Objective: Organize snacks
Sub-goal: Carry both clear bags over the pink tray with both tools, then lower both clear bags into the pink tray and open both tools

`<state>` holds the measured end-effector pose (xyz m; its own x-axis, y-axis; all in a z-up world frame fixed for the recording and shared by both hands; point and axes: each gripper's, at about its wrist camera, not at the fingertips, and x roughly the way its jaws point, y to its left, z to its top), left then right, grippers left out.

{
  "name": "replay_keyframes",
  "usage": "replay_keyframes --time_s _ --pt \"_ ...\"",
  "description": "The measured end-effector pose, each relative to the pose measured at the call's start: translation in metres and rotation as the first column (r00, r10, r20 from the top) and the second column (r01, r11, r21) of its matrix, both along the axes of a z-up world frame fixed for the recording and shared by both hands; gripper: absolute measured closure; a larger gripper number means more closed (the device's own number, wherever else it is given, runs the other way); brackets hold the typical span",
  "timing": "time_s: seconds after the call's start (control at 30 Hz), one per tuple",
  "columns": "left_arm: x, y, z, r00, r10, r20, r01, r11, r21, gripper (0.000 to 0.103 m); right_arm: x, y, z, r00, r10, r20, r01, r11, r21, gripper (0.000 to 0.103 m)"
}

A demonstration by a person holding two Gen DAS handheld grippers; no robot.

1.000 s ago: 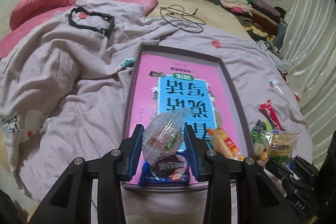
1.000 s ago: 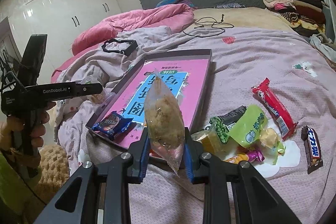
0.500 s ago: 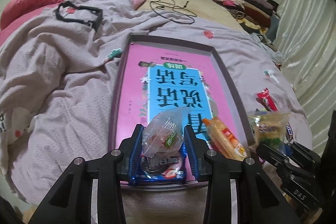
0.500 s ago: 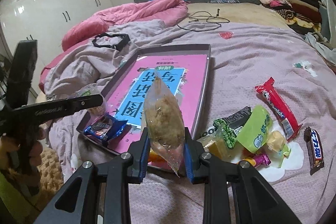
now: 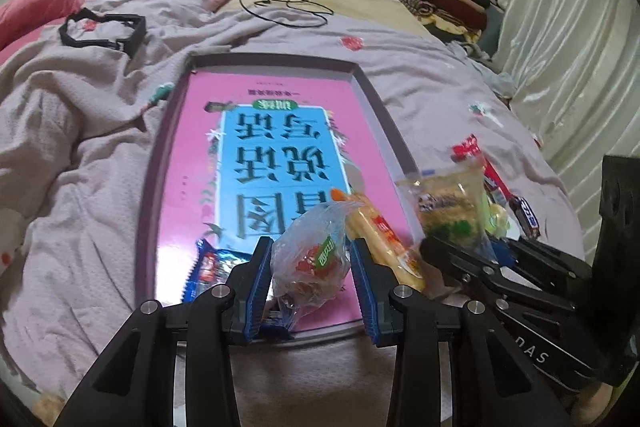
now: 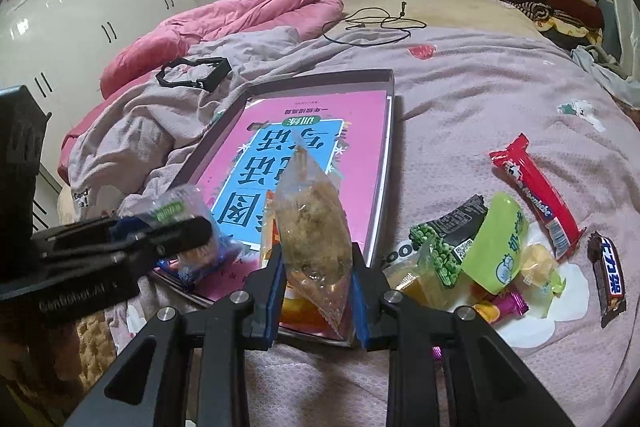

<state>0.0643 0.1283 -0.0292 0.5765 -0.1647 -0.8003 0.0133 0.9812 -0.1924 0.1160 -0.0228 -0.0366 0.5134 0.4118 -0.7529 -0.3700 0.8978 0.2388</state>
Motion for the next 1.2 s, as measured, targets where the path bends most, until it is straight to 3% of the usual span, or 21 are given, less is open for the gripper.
replay_keyframes --time_s 0.53,1.2 --pt "0.006 -0.006 -0.014 0.999 -0.012 -0.034 0.012 1.000 0.003 0.063 0.009 0.004 -0.007 0.997 -0.040 -0.061 0.039 0.999 -0.007 0.074" --pt "0.006 -0.003 -0.016 1.000 -0.002 -0.031 0.002 1.000 0.003 0.062 0.006 0.017 -0.015 0.996 -0.050 -0.071 0.046 0.997 -0.058 0.074"
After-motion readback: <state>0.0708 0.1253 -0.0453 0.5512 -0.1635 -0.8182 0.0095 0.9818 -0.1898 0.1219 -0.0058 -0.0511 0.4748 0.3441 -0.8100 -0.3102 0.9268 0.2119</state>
